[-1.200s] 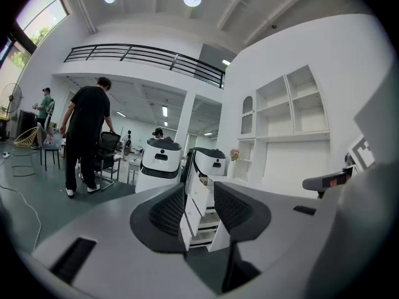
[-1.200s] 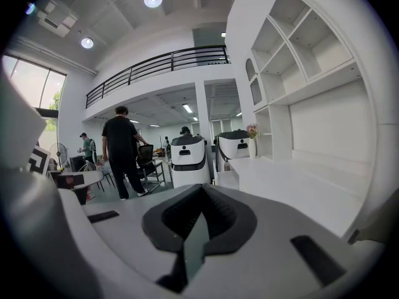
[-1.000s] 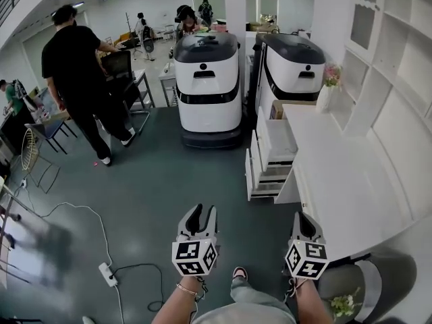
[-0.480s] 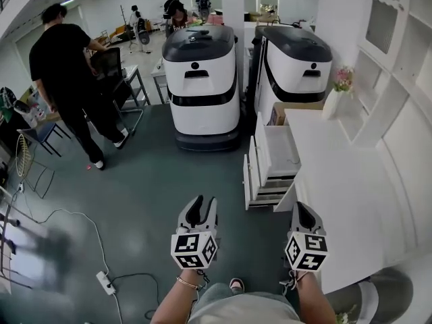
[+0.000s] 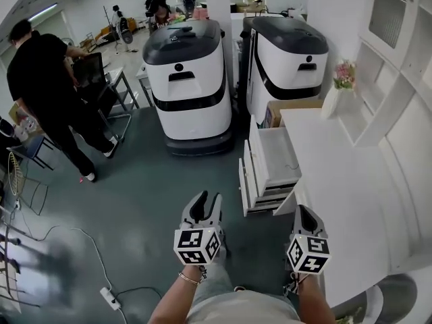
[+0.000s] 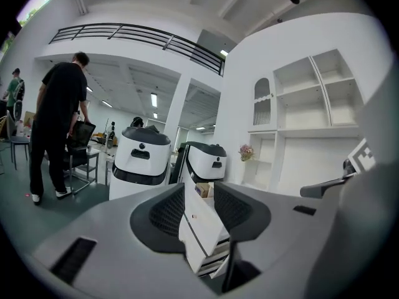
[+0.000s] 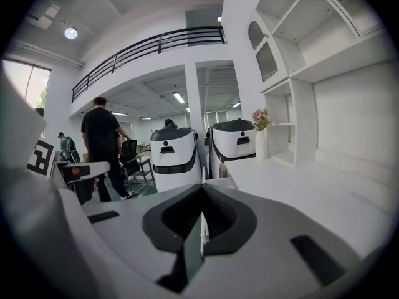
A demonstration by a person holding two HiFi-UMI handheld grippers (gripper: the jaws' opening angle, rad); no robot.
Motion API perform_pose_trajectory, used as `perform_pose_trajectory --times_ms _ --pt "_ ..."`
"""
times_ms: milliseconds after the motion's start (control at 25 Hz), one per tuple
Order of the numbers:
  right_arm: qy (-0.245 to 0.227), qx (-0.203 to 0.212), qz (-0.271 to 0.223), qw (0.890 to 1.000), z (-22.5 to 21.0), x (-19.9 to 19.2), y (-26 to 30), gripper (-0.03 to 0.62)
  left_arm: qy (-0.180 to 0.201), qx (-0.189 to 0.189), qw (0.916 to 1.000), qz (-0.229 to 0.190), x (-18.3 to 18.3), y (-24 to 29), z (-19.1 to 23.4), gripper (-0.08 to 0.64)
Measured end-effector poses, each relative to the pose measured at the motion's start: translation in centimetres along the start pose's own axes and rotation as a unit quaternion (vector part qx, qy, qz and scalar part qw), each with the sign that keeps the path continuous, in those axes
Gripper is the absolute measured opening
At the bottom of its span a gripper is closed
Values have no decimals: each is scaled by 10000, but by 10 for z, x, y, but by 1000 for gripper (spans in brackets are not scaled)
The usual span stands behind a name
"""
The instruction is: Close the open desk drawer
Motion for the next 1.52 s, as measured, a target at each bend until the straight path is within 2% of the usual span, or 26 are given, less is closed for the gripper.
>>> perform_pose_trajectory --times_ms 200,480,920,1040,1240,1520 --pt "261 -456 -62 9986 -7 11 52 6 185 -535 9984 82 12 78 14 157" --pt "503 -1092 -195 9926 -16 39 132 6 364 -1226 9913 314 27 196 39 157" --pt "836 -2001 -218 9760 -36 48 208 6 531 -2201 9725 550 27 321 47 157" --pt "788 -2048 -97 9756 -40 47 219 6 475 -2271 9705 655 18 340 46 156" --pt "651 -1892 92 9797 -58 50 240 6 288 -2195 9723 754 -2 358 37 156" --pt "629 -1868 375 9797 -72 38 242 6 193 -2227 9694 1013 -32 357 32 158"
Point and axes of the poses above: the fingertips, and each gripper's own axes: y forward along the fingers, z to its left, x out of its top, the point moved 4 cm from there along -y, backward along the fingers, and after that the axes turned 10 degrees about -z, right-handed, at the moved point
